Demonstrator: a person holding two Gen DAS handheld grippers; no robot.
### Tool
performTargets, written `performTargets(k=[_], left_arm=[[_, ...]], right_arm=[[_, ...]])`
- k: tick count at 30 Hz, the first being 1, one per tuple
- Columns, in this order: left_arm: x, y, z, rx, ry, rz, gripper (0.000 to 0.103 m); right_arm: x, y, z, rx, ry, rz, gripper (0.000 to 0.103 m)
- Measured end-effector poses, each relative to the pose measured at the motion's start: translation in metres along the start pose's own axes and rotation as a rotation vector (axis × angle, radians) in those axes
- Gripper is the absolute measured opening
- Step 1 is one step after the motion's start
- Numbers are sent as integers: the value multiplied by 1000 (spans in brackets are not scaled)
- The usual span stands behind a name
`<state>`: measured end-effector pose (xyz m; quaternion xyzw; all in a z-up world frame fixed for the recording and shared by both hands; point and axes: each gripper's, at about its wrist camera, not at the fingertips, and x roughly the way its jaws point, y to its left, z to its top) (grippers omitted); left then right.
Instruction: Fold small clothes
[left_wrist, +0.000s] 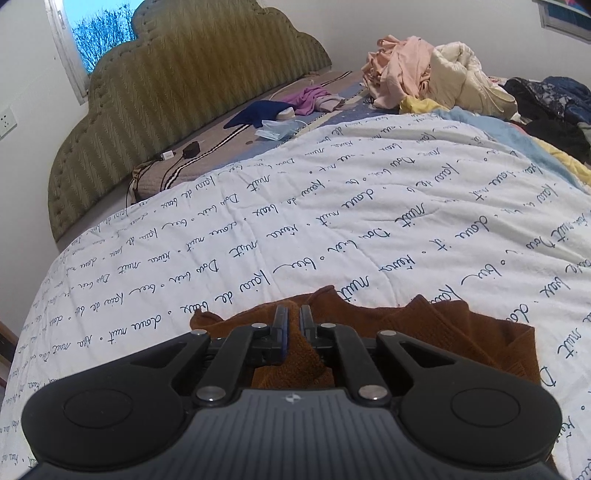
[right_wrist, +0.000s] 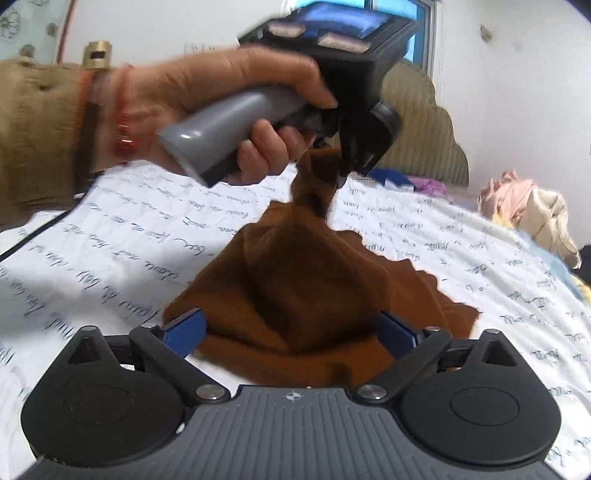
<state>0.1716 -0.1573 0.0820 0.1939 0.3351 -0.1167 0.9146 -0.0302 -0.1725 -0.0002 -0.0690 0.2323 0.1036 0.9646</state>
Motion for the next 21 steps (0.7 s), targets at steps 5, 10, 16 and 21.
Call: performTargets(k=[5,10,16,21], left_arm=[[8,1,2,8,17,-27,6],[24,2,4,-54,44,-148,7],[40,21,2,-167,106,-251,9],[36,41,9,-261,69,-313,13]], right_arm=[[35,-42,5,350,107,78,84],[40,-74,-9,587,88,154,84],[52,-85,-5,646,73,187,84],[65,-99,0,722,67,224,77]])
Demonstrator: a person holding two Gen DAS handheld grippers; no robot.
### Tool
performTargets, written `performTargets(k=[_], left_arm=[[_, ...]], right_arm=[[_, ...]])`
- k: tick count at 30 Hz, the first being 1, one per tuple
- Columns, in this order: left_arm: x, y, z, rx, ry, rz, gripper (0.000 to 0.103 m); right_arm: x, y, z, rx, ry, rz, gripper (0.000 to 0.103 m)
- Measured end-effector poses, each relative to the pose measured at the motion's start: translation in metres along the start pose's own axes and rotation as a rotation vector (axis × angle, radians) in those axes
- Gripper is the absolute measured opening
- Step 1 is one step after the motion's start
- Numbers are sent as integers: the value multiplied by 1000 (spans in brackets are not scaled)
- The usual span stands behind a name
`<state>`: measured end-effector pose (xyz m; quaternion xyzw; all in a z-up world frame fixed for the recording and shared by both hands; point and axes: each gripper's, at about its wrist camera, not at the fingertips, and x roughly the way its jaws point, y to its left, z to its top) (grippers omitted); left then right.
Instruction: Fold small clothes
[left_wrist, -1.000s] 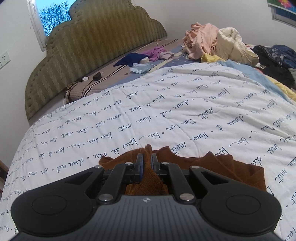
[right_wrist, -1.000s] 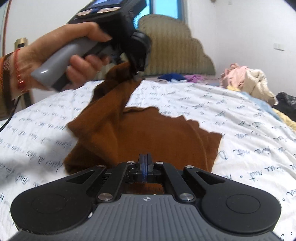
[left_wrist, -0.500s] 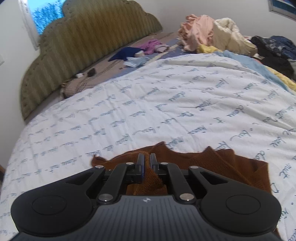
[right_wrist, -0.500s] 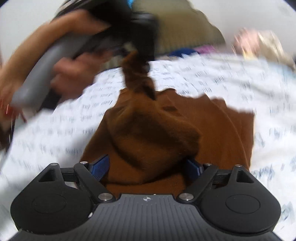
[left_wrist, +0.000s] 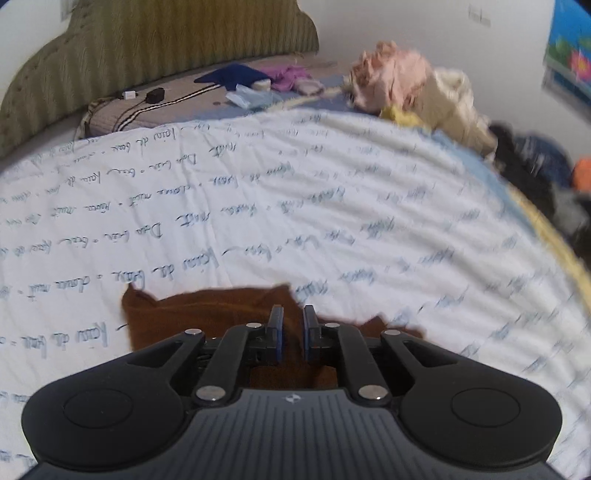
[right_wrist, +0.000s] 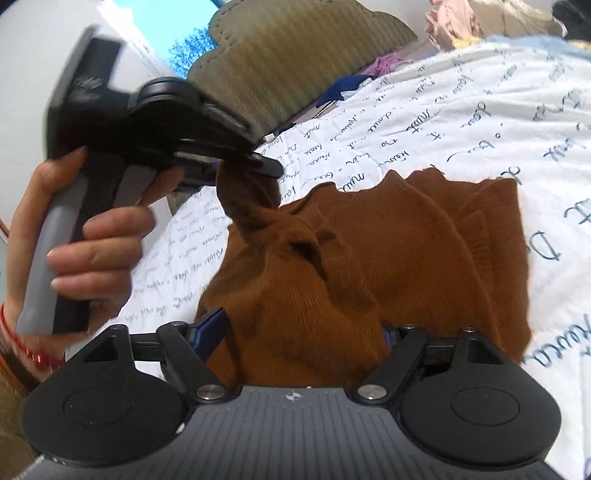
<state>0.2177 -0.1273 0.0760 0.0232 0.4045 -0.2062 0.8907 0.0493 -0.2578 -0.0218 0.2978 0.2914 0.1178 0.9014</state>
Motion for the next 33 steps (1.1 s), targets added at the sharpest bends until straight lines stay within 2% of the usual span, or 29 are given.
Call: performTargets(k=[2,3,4,5,6,8,10,15,23,29,33], left_arm=[[3,7,6,-61,22,-118,19],[6,11,8,-100,41,-168,19],[7,12,7,-128,41,-178,19],[4,12,6,-134,20,-158,19],[0,9,4,-117,-11,-119,19],[-7,1,-4,-52,-60,-16,19],[-11,-6,-13,22,-75,61,20],[-21,-18,-27,113,-89,99,20],[-20,-26,-39,109,-53,46,20],[-13,-26,-57,111,-11,48,20],[-22,-18,-77,104,-23,91,20]], right_arm=[[7,-5,6,46,4,13,72],[10,-7,9,64,5,18,64],[12,-8,12,80,5,18,59],[13,-10,13,93,9,15,48],[14,-12,14,101,17,10,43],[14,-16,15,109,26,-1,23],[9,-20,13,124,18,2,19],[-16,-21,8,122,-34,-3,15],[-60,-36,10,123,-116,-50,15],[-67,-59,7,149,-84,-93,16],[-66,-60,4,122,-41,-90,20]])
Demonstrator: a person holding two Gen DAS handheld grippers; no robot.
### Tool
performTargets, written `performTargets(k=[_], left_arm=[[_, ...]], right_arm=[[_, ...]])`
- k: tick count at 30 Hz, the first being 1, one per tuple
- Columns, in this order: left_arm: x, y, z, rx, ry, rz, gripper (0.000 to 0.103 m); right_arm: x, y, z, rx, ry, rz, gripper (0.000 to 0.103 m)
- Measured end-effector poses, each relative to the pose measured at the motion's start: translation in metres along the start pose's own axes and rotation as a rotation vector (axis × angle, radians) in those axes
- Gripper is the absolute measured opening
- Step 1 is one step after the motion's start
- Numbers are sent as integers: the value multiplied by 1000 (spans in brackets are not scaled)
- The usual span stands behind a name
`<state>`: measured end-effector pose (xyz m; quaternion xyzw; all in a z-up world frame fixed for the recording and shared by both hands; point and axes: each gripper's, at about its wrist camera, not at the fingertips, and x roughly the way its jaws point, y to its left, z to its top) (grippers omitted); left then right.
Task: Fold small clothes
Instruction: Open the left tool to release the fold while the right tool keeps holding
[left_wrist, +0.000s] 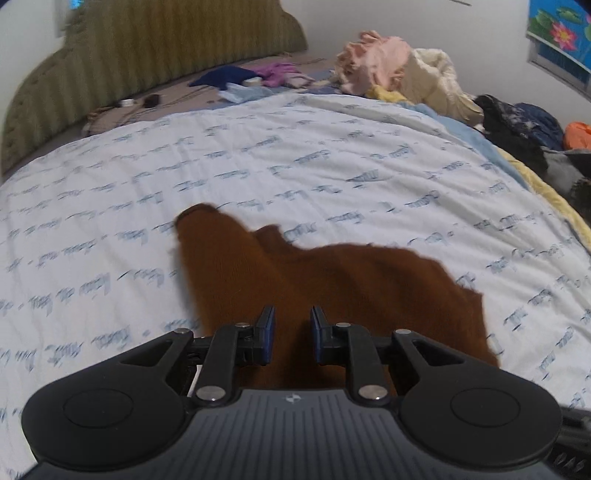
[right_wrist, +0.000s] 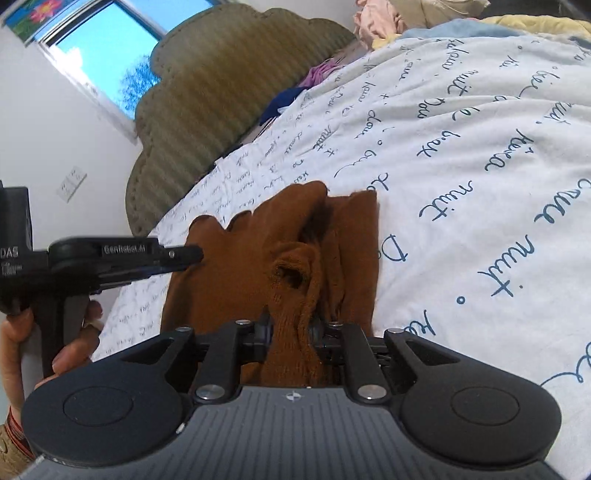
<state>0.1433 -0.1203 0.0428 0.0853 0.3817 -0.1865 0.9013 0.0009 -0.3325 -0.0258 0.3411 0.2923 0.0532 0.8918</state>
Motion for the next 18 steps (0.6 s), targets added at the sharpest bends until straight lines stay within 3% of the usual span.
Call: performTargets(k=[5,8,10,13,18], left_arm=[[-19,23,-26,-8,-44,58,20],[-20,39,-32,-21,-38,78,20],[-18,44,-30,-28,-32,84,20],[-19,50,-24,-57,-40,50,20],[-15,36,-15,-32,-72,12,20]], right_arm=[[-9,14,8,-114,4,-12,30],[-9,18,23,-147,-31,-65,41],[-2,24,35,-194,-41,-96,41],[18,30,55,-242,-10,-107,43],[69,21,86,-182,80,-92,47]])
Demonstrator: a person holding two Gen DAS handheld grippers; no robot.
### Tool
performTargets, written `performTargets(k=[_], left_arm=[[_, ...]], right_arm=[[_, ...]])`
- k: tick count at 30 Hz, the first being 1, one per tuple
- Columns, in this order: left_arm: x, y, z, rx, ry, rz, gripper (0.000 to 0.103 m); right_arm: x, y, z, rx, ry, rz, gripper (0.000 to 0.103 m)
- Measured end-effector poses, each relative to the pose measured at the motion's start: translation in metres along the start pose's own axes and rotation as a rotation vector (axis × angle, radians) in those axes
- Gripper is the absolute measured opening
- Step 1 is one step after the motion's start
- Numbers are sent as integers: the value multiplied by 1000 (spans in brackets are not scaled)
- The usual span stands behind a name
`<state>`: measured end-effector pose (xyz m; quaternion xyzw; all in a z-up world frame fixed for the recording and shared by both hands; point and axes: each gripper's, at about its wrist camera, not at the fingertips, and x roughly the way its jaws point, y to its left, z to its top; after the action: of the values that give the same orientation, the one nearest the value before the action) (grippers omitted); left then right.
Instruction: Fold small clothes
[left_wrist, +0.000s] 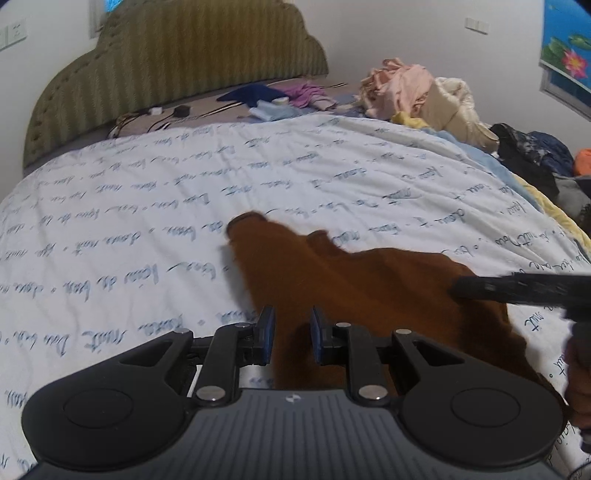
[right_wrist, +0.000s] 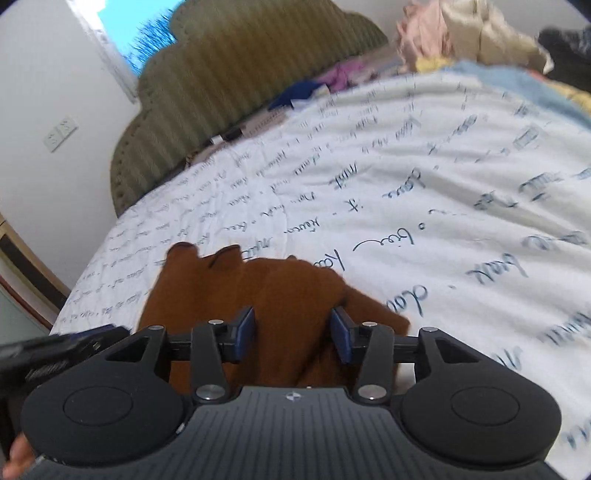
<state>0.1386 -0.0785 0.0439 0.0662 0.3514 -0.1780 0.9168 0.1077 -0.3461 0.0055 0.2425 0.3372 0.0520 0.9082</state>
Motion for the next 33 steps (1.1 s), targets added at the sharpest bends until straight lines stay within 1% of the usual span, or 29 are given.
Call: performTargets(k=[1,2,3,5,7,9,11,12,13,14,15,16,17,18,20,21,22,24,25,26,27,30,32,33], left_arm=[[6,-4,0,23,15,4,20],[13,-7,-2,39,40,24,20],[19,-9,-4,50,61,43,20],[26,-9,-13,69,75,54,21],[26,-8,-18,74,68,65,25],[21,-8,-20,69,58,69,26],[12,-7,-21,66,50,61,27],[8,-8,-22,66,45,60,27],[5,-8,-23,67,42,65,32],[3,-8,-23,66,41,73,42],[0,-8,-25,63,35,83,48],[-2,-9,-26,62,28,90,62],[-4,-9,-27,62,17,95,67],[-6,-10,-29,66,7,99,67],[-9,-14,-33,80,-2,107,67],[-11,-16,-35,84,-4,110,67],[-12,-18,-37,86,-2,113,67],[-14,-19,-42,85,6,109,67],[-15,-20,-44,86,8,107,67],[-16,-21,-46,88,10,106,67],[-17,-21,-48,92,9,108,67],[-21,-23,-53,104,3,116,67],[-26,-22,-56,100,0,104,67],[-29,-20,-58,94,-1,89,67]], right_arm=[[5,0,1,-1,-1,-3,38],[7,1,3,-8,-9,-10,15],[6,4,2,-14,-24,-39,10],[1,5,-2,-36,-71,-100,9],[-2,2,-8,-58,-93,-165,9],[-2,-2,-14,-74,-81,-201,11],[-14,-8,-18,-41,-98,-186,24],[-23,-7,-21,-36,-122,-174,29],[-34,-4,-24,-46,-147,-165,38],[-45,2,-28,-67,-166,-163,42],[-56,9,-33,-99,-179,-157,42],[-64,17,-38,-139,-183,-144,42],[-71,25,-44,-182,-179,-130,44],[-75,32,-50,-228,-166,-115,46],[-80,45,-63,-307,-125,-75,54],[-79,51,-68,-332,-108,-65,54],[-77,54,-73,-349,-93,-73,54],[-68,54,-80,-360,-68,-149,54],[-63,50,-82,-353,-52,-194,54],[-60,45,-83,-339,-44,-217,56],[-60,40,-84,-309,-46,-210,57],[-73,34,-87,-224,-87,-147,58],[-78,31,-88,-201,-99,-145,63],[-78,29,-89,-198,-91,-158,63]])
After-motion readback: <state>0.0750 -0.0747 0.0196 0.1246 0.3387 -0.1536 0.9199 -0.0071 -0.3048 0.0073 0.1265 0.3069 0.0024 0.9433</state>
